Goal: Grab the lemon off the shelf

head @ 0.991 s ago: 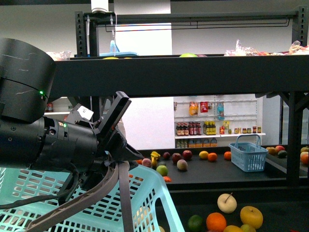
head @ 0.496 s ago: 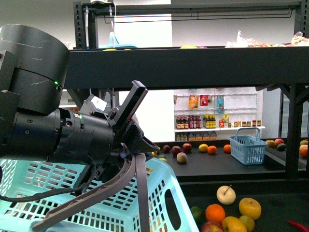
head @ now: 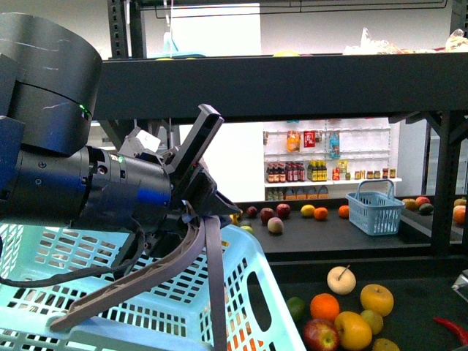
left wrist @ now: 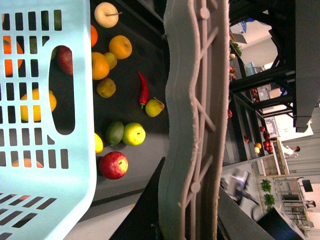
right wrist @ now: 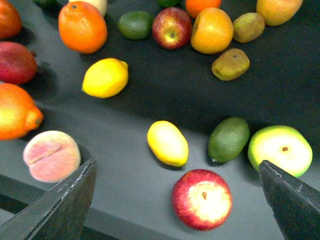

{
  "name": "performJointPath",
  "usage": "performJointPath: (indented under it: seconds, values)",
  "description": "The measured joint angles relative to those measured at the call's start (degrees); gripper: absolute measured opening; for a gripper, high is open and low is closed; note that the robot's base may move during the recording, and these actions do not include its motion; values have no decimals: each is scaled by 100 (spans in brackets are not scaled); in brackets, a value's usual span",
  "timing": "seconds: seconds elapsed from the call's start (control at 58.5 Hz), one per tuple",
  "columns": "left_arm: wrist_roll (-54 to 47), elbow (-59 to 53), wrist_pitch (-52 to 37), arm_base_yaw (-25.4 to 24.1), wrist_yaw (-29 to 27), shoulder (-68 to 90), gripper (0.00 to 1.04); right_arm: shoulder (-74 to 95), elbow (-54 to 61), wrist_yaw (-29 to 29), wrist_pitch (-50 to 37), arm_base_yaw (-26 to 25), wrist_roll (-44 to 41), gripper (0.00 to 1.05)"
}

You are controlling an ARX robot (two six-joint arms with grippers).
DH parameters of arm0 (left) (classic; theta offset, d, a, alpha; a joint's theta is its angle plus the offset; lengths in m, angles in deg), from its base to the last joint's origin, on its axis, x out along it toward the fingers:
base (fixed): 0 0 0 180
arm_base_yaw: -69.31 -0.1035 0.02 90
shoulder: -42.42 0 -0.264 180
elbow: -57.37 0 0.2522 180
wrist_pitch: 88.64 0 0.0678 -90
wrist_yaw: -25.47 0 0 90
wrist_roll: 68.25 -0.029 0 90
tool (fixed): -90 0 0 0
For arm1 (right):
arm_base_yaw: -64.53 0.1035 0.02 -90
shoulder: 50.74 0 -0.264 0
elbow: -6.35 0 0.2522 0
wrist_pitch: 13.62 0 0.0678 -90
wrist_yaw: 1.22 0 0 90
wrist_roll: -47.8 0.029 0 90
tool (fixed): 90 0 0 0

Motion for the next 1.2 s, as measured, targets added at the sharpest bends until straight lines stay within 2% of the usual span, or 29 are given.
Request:
performJointPath:
  seconds: [0.137, 0.274, 0.462, 0.821, 1.197]
  values:
    - [-2, 0, 0, 0, -2, 0, 12, 807, -599, 136, -26, 103, -610, 97]
    - [-2, 0, 0, 0, -2, 0, 12, 1593, -1032, 4, 131, 238, -1292, 97]
    - [-2, 0, 0, 0, 0, 0, 11, 2406, -1663, -72, 387, 382, -1794, 97]
    - [-2, 0, 0, 0, 0, 0, 11, 3381, -2999, 37, 662, 457, -2024, 97]
    - [0, 0, 0, 0, 0, 0, 11, 4048, -3585, 212, 726, 570, -2098, 97]
